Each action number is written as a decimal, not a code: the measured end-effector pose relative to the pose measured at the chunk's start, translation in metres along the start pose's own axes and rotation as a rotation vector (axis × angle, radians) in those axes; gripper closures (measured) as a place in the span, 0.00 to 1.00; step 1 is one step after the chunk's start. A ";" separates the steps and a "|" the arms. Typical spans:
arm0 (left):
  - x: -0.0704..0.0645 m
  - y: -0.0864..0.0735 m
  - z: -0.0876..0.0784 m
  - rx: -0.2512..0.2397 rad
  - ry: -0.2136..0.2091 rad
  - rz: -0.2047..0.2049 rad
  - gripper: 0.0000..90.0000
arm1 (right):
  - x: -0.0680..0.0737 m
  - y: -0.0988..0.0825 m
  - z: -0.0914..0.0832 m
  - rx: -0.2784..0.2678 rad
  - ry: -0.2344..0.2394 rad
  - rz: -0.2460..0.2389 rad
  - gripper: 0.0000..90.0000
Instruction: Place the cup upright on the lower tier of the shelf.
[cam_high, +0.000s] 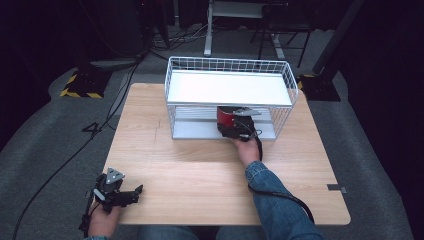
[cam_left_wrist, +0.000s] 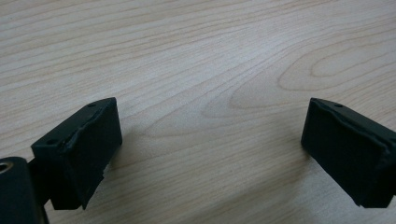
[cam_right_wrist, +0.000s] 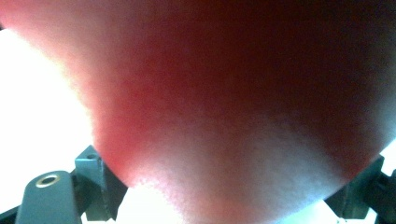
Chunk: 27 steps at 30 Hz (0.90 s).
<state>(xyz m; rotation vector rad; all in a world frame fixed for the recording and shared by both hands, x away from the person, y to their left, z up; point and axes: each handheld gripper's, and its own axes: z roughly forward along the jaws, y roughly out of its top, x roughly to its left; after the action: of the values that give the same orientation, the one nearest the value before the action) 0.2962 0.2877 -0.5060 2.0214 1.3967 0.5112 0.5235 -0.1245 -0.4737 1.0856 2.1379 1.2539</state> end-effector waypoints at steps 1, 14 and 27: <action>0.000 0.000 0.000 0.000 0.000 0.000 0.06 | -0.001 0.000 0.001 -0.008 0.000 -0.003 0.19; 0.000 0.000 0.000 0.000 0.000 0.004 0.06 | -0.002 -0.001 0.014 -0.004 -0.012 0.008 0.18; 0.000 0.000 0.000 0.000 -0.003 0.003 0.06 | -0.006 -0.002 0.009 -0.003 -0.029 0.025 0.00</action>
<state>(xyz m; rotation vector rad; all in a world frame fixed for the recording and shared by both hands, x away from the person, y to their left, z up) 0.2964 0.2876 -0.5061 2.0237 1.3922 0.5089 0.5322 -0.1252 -0.4800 1.1258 2.1061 1.2449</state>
